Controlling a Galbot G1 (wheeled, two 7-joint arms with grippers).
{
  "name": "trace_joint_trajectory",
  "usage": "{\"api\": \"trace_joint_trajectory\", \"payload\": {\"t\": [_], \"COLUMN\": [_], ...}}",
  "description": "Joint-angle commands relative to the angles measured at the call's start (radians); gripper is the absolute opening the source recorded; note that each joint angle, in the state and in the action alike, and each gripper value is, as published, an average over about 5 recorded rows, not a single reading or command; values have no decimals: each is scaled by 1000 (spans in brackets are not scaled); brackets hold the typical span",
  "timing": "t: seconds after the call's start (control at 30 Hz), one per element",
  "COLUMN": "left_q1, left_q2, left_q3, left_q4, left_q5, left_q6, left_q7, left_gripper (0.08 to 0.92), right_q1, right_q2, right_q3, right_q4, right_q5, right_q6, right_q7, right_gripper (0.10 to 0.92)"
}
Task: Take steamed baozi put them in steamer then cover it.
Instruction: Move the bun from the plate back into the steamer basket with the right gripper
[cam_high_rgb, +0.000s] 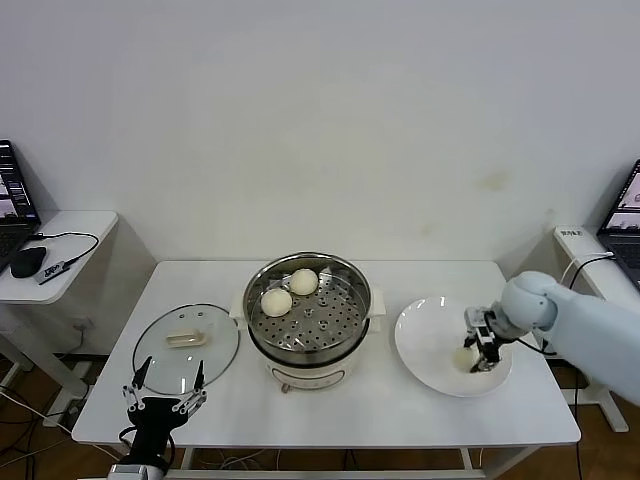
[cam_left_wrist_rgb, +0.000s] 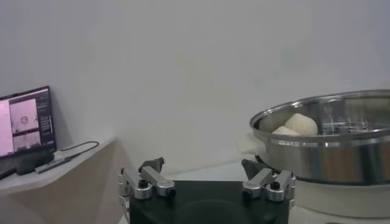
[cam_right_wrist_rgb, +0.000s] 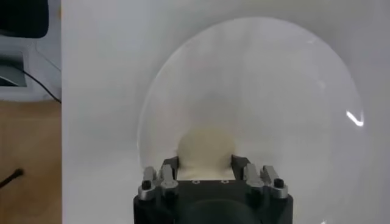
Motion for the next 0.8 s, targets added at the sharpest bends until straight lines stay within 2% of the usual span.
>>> {"api": "trace_joint_trajectory", "payload": {"t": [0.03, 0.27, 0.47, 0.8], "left_q1": [-1, -4, -12, 0], "left_q2": [1, 6, 8, 12], "left_q3": [2, 5, 0, -38], "left_q4": [-5, -10, -8, -10], "left_q5": [0, -3, -10, -24], "left_q6": [0, 0, 2, 0], "left_q7": [0, 0, 0, 0], "left_gripper": [823, 823, 823, 823], "right_q1": [236, 464, 613, 613], "right_q2": [-16, 52, 200, 452], "right_q3": [-45, -174, -268, -305], "right_q4": [47, 56, 38, 28], "right_q5": [97, 182, 246, 338], "right_q6": [-11, -18, -18, -3], "right_q7": [-30, -29, -15, 57], "right_gripper": [552, 558, 560, 560]}}
